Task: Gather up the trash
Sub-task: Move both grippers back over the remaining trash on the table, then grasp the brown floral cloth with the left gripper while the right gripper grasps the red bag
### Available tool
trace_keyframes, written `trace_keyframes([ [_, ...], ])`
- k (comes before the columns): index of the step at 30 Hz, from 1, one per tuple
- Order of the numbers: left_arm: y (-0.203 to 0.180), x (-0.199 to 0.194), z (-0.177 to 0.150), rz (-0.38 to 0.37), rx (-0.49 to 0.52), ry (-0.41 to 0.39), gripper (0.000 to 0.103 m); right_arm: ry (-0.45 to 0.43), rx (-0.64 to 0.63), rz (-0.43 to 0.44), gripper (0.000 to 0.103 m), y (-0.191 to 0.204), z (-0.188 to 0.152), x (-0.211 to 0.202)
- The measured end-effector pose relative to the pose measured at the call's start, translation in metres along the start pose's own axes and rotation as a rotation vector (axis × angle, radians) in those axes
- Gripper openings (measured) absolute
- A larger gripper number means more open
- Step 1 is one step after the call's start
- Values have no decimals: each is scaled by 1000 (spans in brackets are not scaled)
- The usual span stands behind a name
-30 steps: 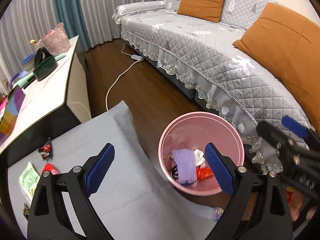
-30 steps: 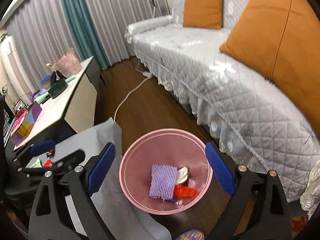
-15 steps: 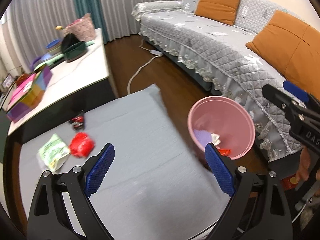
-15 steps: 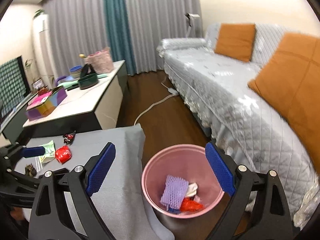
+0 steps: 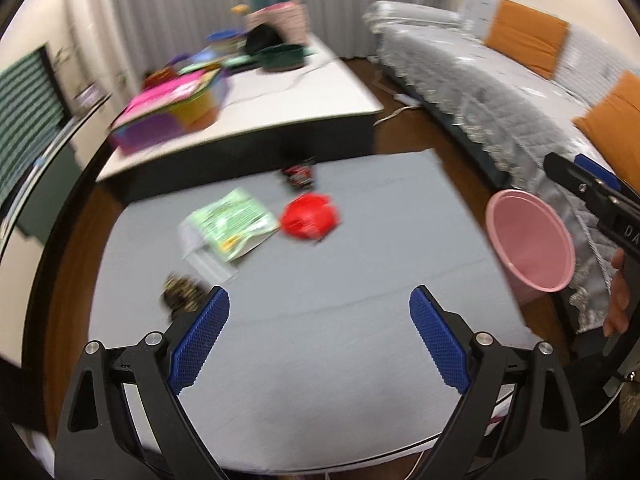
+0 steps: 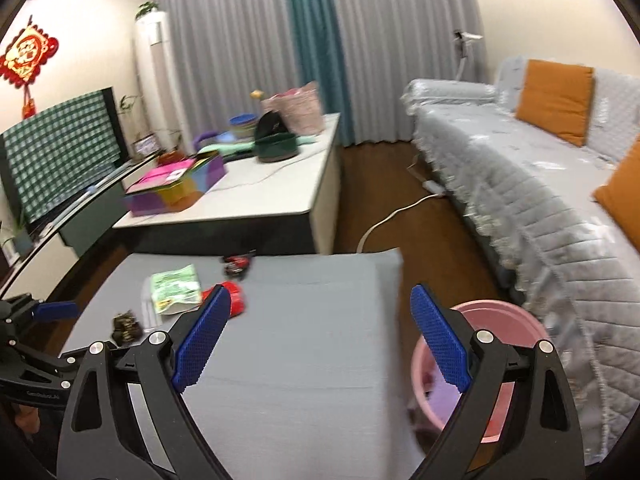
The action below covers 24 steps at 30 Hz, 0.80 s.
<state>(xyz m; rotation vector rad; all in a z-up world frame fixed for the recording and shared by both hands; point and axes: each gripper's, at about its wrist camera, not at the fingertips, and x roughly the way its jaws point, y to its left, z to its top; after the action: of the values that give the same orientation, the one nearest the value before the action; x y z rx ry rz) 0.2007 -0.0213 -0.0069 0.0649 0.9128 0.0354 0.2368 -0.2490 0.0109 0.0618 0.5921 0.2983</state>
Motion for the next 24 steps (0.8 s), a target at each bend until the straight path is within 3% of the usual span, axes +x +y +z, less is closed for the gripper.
trace_keyframes([
  [6, 85, 25, -22, 99, -160, 74, 89, 67, -41, 45, 90, 41, -1, 39],
  [13, 155, 68, -26, 106, -318, 146, 89, 199, -85, 42, 90, 74, -15, 92],
  [24, 187, 157, -22, 53, -315, 281, 89, 370, -190, 9, 90, 108, -33, 187],
])
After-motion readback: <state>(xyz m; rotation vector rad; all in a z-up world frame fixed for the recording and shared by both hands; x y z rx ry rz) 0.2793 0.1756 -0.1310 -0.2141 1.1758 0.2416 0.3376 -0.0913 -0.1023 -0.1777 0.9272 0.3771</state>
